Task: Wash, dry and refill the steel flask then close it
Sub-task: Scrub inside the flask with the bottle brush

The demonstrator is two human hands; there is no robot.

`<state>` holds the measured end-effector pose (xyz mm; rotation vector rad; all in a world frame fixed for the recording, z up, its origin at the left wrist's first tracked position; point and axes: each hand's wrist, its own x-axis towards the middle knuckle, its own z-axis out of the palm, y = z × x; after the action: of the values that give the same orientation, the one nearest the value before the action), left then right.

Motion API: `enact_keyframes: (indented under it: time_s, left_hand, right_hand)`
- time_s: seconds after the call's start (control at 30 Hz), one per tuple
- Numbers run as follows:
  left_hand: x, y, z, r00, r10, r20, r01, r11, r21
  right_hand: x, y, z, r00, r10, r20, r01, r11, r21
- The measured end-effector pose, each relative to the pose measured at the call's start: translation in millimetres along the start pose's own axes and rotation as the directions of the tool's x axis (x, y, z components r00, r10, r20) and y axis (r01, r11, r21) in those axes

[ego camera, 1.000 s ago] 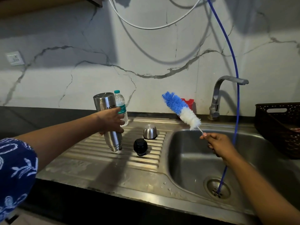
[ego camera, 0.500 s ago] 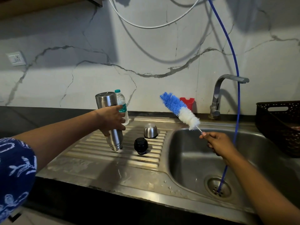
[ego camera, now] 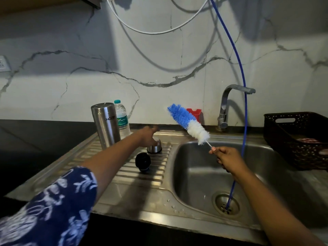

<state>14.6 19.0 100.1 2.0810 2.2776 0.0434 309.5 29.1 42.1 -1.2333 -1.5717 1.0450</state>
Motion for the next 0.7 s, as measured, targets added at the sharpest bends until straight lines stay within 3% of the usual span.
enact_keyframes:
  time_s: [0.1, 0.2, 0.3, 0.37, 0.4, 0.43, 0.5, 0.57, 0.63, 0.7]
  left_hand:
    - [24, 9, 21, 0.991, -0.126, 0.05, 0.133, 0.973, -0.19]
    - [32, 10, 28, 0.985, -0.163, 0.048, 0.169, 0.972, -0.162]
    - [32, 10, 30, 0.979, -0.197, -0.045, 0.185, 0.964, -0.189]
    - [26, 13, 27, 0.96, -0.244, -0.136, 0.178, 0.91, -0.376]
    - [21, 18, 27, 0.942, -0.283, -0.182, 0.141, 0.825, -0.548]
    - [15, 25, 27, 0.921, -0.34, -0.19, 0.083, 0.649, -0.756]
    - [-1, 47, 30, 0.915, -0.401, -0.038, -0.007, 0.079, -0.997]
    - [-16, 68, 36, 0.938, -0.315, 0.145, -0.007, -0.434, -0.901]
    - [-24, 85, 44, 0.951, -0.21, 0.225, 0.012, -0.706, -0.708]
    - [-25, 97, 55, 0.957, -0.155, 0.247, 0.017, -0.817, -0.577]
  right_hand:
    - [6, 2, 2, 1.0, -0.011, 0.008, 0.012, 1.0, -0.028]
    - [11, 6, 6, 1.0, 0.0, 0.013, 0.0, 0.999, -0.032]
    - [12, 6, 8, 1.0, -0.011, 0.01, 0.011, 0.998, -0.063]
    - [11, 4, 8, 1.0, -0.022, -0.002, 0.022, 0.996, -0.083]
    - [12, 4, 7, 0.999, -0.029, -0.016, 0.027, 0.995, -0.095]
    - [12, 4, 5, 0.999, -0.037, -0.035, 0.033, 0.993, -0.115]
    - [14, 3, -2, 0.994, -0.055, -0.09, 0.039, 0.983, -0.178]
    - [15, -3, -12, 0.986, -0.074, -0.152, 0.033, 0.966, -0.255]
    - [14, -14, -24, 0.967, -0.11, -0.229, 0.016, 0.926, -0.376]
    - [14, -25, -37, 0.94, -0.193, -0.282, 0.023, 0.859, -0.511]
